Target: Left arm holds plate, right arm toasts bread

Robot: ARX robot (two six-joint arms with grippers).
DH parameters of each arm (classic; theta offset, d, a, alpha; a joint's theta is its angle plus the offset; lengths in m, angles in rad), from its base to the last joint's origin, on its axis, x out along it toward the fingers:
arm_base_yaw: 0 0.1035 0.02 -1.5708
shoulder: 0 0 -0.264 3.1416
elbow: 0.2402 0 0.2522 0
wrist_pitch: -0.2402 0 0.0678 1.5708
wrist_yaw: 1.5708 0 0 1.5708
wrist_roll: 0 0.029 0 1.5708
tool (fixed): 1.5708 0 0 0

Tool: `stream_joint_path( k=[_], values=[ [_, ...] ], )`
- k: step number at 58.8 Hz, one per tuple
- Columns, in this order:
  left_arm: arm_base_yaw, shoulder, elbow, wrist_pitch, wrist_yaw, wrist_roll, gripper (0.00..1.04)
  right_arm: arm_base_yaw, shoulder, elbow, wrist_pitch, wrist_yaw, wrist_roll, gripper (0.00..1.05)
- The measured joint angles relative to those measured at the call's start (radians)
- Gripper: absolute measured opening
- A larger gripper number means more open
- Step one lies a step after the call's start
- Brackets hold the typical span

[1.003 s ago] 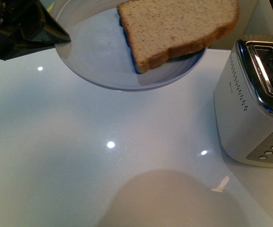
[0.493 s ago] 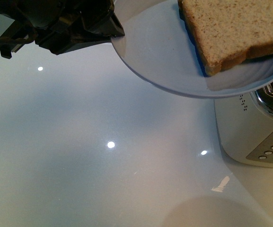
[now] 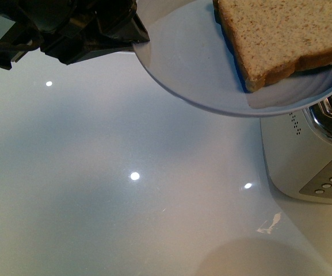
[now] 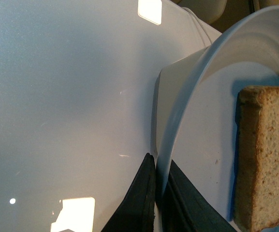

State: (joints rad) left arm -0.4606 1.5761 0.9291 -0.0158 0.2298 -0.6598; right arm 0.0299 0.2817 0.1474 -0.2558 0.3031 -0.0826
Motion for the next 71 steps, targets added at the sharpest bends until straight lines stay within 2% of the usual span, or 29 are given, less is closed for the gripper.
stream_joint_path(
  k=[9, 14, 19, 27, 34, 42, 54, 71],
  values=[
    [0.0, 0.0, 0.0, 0.0, -0.002, 0.0, 0.03, -0.066, 0.121, 0.085, 0.089, -0.052, 0.029, 0.96],
    [0.0, -0.001, 0.0, 0.0, 0.002, 0.0, 0.03, -0.112, 0.211, 0.16, 0.139, -0.089, 0.117, 0.96],
    [0.0, -0.001, 0.0, 0.0, 0.0, 0.0, 0.03, -0.115, 0.301, 0.224, 0.192, -0.1, 0.224, 0.96],
    [0.0, -0.001, 0.0, 0.0, -0.001, 0.0, 0.03, -0.023, 0.452, 0.298, 0.3, -0.067, 0.399, 0.96],
    [0.0, -0.001, 0.0, 0.0, -0.001, 0.0, 0.03, 0.124, 0.625, 0.341, 0.413, -0.028, 0.537, 0.96],
    [0.0, -0.001, 0.0, 0.0, -0.001, 0.0, 0.03, 0.228, 0.775, 0.37, 0.507, -0.014, 0.629, 0.96],
    [0.0, -0.001, 0.0, 0.0, -0.001, 0.0, 0.03, 0.29, 0.892, 0.38, 0.592, -0.002, 0.762, 0.96],
    [0.0, -0.001, 0.0, 0.0, -0.001, 0.0, 0.03, 0.331, 0.95, 0.38, 0.631, -0.003, 0.837, 0.96]
  ],
)
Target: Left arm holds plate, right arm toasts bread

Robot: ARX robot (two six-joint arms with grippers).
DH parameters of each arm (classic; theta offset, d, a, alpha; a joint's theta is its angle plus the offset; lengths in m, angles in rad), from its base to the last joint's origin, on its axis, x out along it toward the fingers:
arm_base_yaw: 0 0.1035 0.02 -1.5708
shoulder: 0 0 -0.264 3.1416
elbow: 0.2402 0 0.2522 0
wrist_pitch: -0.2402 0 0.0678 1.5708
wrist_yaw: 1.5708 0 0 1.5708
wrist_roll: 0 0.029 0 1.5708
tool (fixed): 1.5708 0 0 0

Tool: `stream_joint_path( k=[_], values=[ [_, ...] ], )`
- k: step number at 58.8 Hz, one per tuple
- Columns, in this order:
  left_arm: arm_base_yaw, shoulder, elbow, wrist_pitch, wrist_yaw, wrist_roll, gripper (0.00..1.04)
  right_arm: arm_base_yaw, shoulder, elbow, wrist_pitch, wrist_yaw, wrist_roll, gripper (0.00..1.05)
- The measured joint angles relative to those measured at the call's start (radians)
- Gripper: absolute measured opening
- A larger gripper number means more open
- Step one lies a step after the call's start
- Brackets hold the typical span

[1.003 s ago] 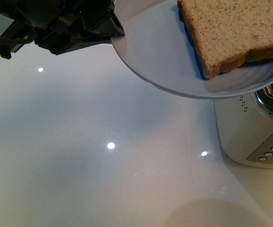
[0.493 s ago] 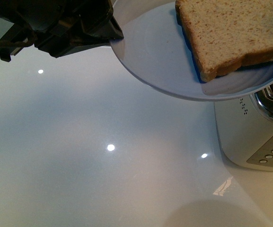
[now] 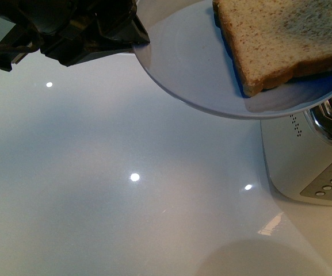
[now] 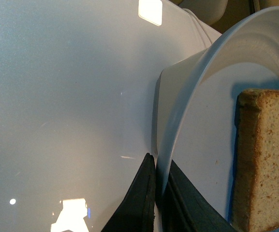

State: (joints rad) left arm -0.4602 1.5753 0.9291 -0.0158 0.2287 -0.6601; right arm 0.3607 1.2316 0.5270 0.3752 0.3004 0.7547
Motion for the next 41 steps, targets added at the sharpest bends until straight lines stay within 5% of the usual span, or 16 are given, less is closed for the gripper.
stream_joint_path(
  k=[7, 41],
  values=[
    [0.0, 0.0, 0.0, 0.0, 0.0, 0.0, 0.03, 0.014, 0.013, -0.001, 0.011, 0.008, 0.024, 0.93],
    [0.0, 0.0, 0.0, 0.0, 0.001, 0.0, 0.03, -0.008, -0.038, -0.034, 0.027, -0.022, 0.061, 0.06]
  ],
)
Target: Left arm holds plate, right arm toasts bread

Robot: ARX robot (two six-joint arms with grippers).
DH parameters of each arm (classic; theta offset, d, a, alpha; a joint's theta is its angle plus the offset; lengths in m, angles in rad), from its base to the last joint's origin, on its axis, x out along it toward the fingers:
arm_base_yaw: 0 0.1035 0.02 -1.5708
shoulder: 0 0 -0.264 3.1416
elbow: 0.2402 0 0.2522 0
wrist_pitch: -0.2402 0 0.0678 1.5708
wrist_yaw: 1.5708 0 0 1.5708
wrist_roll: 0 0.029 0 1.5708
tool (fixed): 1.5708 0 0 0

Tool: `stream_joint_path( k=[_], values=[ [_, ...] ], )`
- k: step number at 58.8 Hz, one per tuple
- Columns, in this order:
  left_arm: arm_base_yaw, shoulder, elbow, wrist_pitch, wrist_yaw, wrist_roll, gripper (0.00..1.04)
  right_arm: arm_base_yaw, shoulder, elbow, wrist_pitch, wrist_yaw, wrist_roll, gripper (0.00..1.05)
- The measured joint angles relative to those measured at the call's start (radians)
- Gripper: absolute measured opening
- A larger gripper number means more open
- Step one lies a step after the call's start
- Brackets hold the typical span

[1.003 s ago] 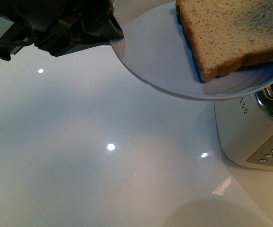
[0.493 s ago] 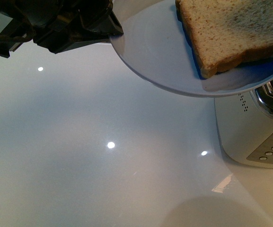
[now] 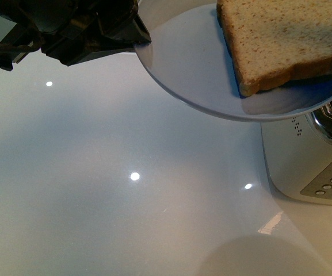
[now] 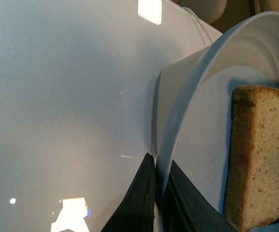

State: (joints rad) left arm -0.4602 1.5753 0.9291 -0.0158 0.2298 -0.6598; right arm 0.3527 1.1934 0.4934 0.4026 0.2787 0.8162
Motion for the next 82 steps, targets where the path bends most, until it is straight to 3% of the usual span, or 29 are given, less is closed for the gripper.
stream_joint_path(
  k=[24, 38, 46, 59, 82],
  values=[
    [0.0, 0.0, 0.0, 0.0, 0.002, -0.002, 0.03, -0.137, -0.227, 0.047, -0.045, 0.037, -0.052, 0.04],
    [0.0, 0.0, 0.0, 0.0, 0.001, -0.003, 0.03, -0.242, -0.225, 0.136, -0.082, 0.11, -0.235, 0.04],
    [0.0, 0.0, 0.0, 0.0, 0.002, -0.004, 0.03, -0.225, -0.185, 0.151, -0.052, 0.166, -0.391, 0.04],
    [0.0, 0.0, 0.0, 0.0, 0.002, -0.005, 0.03, -0.129, -0.014, 0.154, 0.044, 0.24, -0.636, 0.04],
    [0.0, 0.0, 0.0, 0.0, 0.002, -0.005, 0.03, -0.151, 0.235, 0.173, 0.113, 0.228, -0.721, 0.04]
  ],
)
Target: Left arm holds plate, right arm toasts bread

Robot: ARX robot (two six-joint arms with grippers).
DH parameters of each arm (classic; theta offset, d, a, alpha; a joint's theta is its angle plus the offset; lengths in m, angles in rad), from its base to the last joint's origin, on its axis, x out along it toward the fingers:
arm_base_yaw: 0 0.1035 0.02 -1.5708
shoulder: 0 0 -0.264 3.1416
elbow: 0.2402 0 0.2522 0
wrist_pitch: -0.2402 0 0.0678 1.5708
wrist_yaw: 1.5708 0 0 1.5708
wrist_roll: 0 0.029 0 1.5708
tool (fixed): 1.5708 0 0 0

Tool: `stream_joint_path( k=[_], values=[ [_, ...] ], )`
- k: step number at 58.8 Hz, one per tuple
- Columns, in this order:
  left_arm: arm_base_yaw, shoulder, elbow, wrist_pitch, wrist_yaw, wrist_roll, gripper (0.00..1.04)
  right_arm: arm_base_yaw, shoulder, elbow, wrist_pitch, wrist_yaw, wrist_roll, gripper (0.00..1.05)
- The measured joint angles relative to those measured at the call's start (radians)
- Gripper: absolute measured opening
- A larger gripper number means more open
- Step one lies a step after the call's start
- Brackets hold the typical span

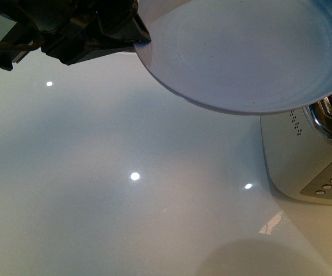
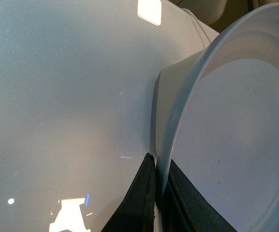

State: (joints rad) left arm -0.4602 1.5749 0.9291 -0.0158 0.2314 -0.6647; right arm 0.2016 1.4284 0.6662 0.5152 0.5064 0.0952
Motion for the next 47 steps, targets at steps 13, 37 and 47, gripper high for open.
stream_joint_path(
  k=[13, 37, 47],
  values=[
    [0.0, 0.0, 0.0, 0.0, 0.0, 0.0, 0.03, -0.017, 0.055, 0.0, 0.028, -0.015, -0.014, 0.04],
    [0.0, 0.0, 0.0, 0.0, -0.001, 0.0, 0.03, -0.021, 0.117, 0.0, 0.07, -0.058, -0.079, 0.04],
    [0.0, 0.0, 0.0, 0.0, 0.0, 0.0, 0.03, -0.026, 0.131, 0.0, 0.074, -0.063, -0.108, 0.04]
  ],
)
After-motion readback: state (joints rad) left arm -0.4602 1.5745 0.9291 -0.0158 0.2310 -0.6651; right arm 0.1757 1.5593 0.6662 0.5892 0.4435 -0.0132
